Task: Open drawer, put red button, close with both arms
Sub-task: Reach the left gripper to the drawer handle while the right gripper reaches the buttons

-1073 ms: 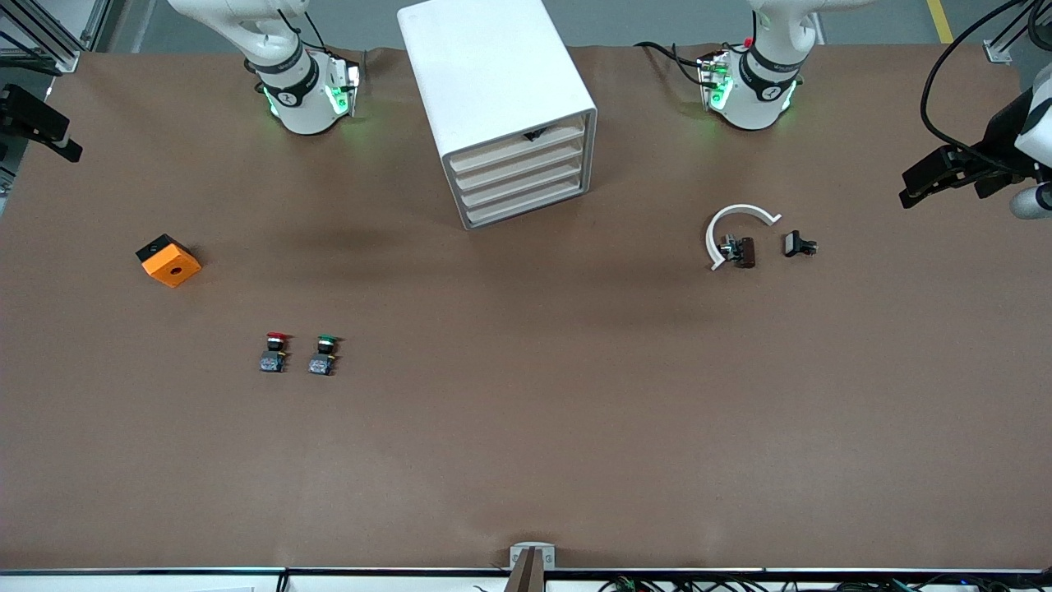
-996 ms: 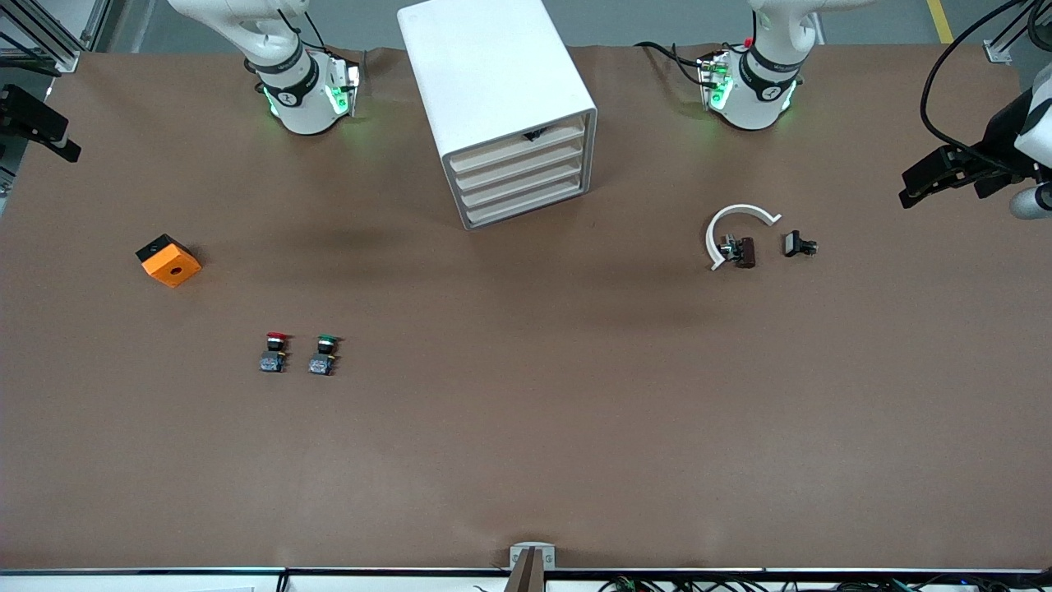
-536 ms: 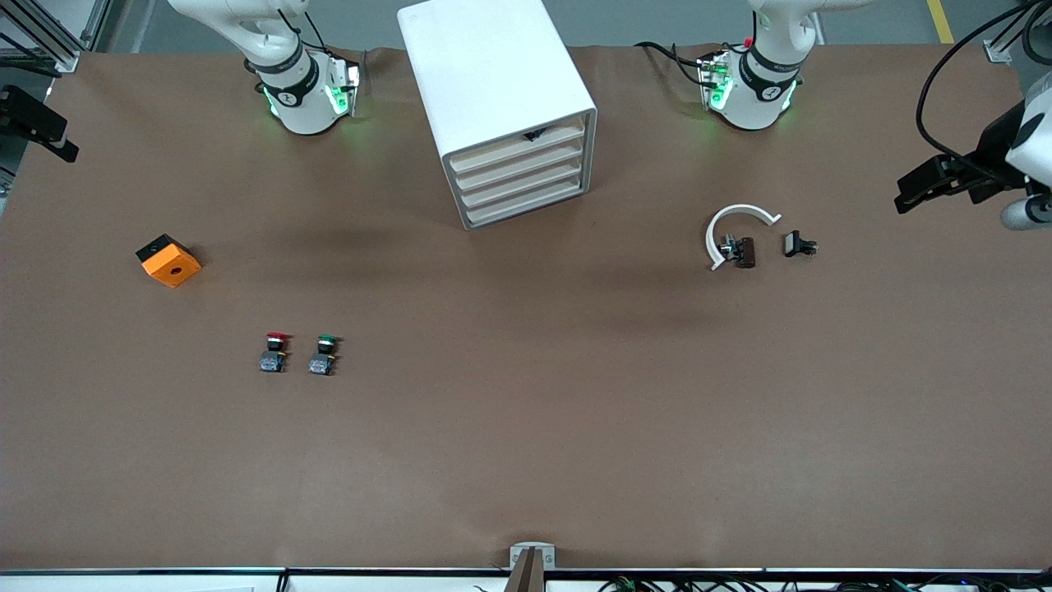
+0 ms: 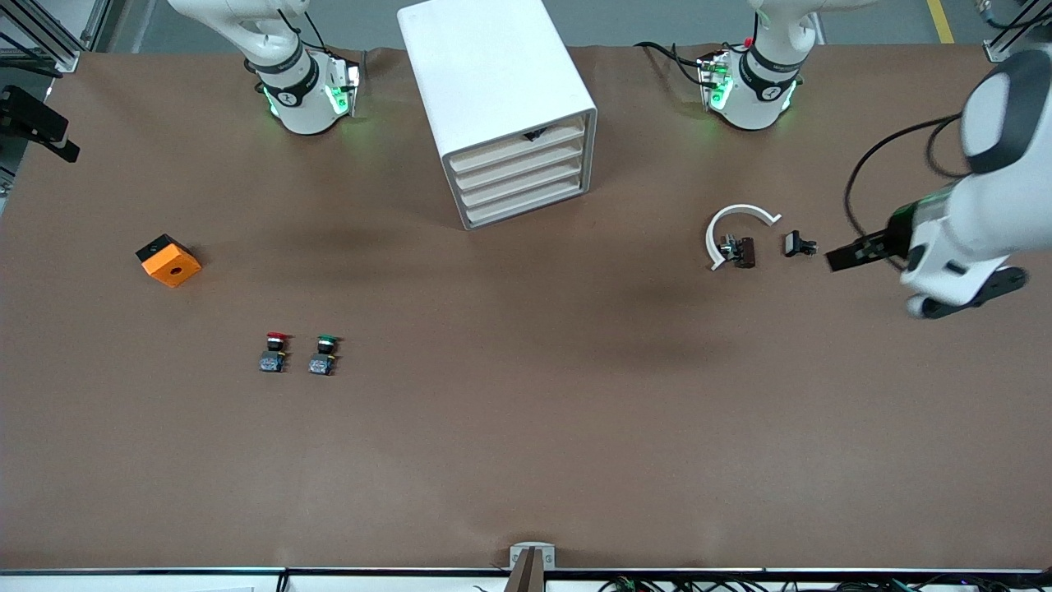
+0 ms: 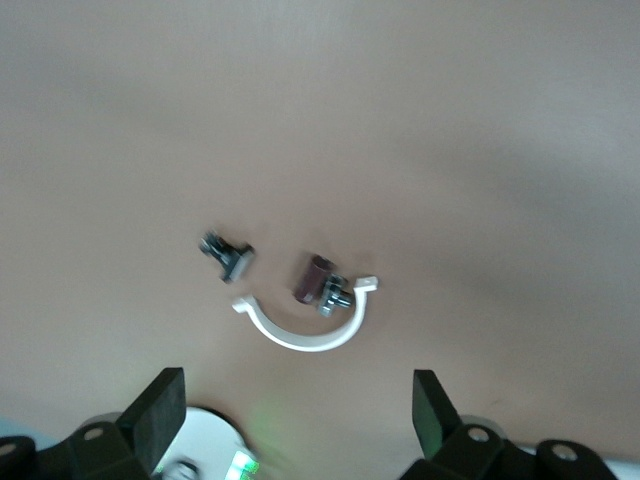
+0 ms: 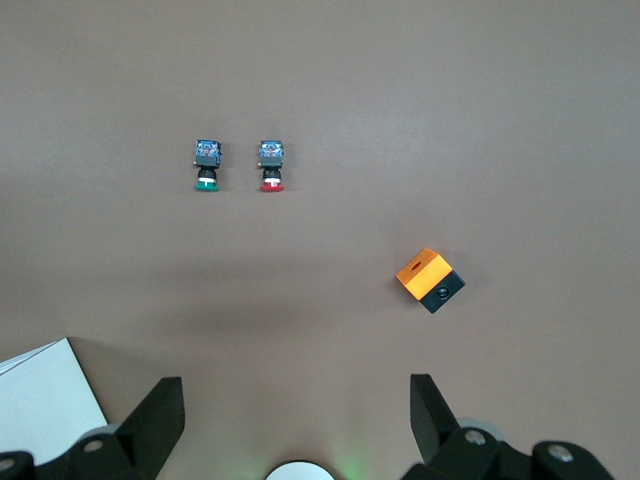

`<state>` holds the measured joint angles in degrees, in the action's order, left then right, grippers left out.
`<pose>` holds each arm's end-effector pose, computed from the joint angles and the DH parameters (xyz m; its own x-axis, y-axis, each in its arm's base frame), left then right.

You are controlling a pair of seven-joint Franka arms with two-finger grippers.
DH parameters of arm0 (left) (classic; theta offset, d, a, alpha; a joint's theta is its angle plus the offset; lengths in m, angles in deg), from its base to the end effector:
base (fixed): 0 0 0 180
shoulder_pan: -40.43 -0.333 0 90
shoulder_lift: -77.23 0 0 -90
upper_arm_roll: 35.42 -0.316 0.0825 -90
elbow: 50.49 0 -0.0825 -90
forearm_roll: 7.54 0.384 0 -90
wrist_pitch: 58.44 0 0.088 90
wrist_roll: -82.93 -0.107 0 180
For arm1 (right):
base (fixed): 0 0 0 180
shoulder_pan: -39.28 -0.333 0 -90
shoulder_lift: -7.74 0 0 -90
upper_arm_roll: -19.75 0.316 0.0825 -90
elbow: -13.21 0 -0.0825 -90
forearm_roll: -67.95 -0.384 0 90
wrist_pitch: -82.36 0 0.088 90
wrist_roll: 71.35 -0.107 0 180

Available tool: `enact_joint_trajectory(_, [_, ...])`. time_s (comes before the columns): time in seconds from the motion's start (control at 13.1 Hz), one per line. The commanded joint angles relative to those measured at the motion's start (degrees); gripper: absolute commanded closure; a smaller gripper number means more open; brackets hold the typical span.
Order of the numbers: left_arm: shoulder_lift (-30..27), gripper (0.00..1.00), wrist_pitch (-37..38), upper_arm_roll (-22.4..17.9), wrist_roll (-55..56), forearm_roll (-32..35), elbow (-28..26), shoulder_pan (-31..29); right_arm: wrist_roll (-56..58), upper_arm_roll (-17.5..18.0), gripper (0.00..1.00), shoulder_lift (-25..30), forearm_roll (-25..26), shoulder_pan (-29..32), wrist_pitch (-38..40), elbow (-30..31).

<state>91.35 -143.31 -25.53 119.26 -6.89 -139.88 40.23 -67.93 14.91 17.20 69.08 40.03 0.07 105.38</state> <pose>0.5916 -0.0902 0.4822 0.8506 0.4494 -0.2729 0.4198 -0.8930 -0.1624 0.4843 -0.0540 0.6809 0.9992 -0.0393 -0.0082 -0.0392 -0.9992 0.0052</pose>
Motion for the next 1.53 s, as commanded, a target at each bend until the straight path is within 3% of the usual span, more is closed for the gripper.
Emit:
enact_joint_trajectory(0.0, [6.94,0.00,0.85,0.47,20.63,0.14,1.95,7.03,0.53,-0.17,0.00,0.91,0.36,0.13,0.02,0.03])
enact_joint_trajectory(0.15, [11.34,0.00,0.85,0.56,34.26,-0.30,3.34,9.95,0.53,-0.17,0.00,0.56,0.45,0.22,0.37,-0.77])
enact_joint_trajectory(0.61, [21.72,0.00,0.50,0.56,72.52,-12.84,5.28,17.51,0.53,0.01,0.00,-4.01,1.06,-0.31,-0.06,-1.56])
enact_joint_trajectory(1.15, [28.32,0.00,-0.28,0.38,86.25,-36.21,5.37,20.77,1.32,-0.25,0.00,-14.47,0.98,1.09,-1.99,-3.14])
enact_joint_trajectory(1.46, [29.99,0.01,-0.56,0.47,91.27,-43.26,4.94,23.05,0.72,-0.17,0.00,-19.38,0.36,0.84,-10.05,-1.22])
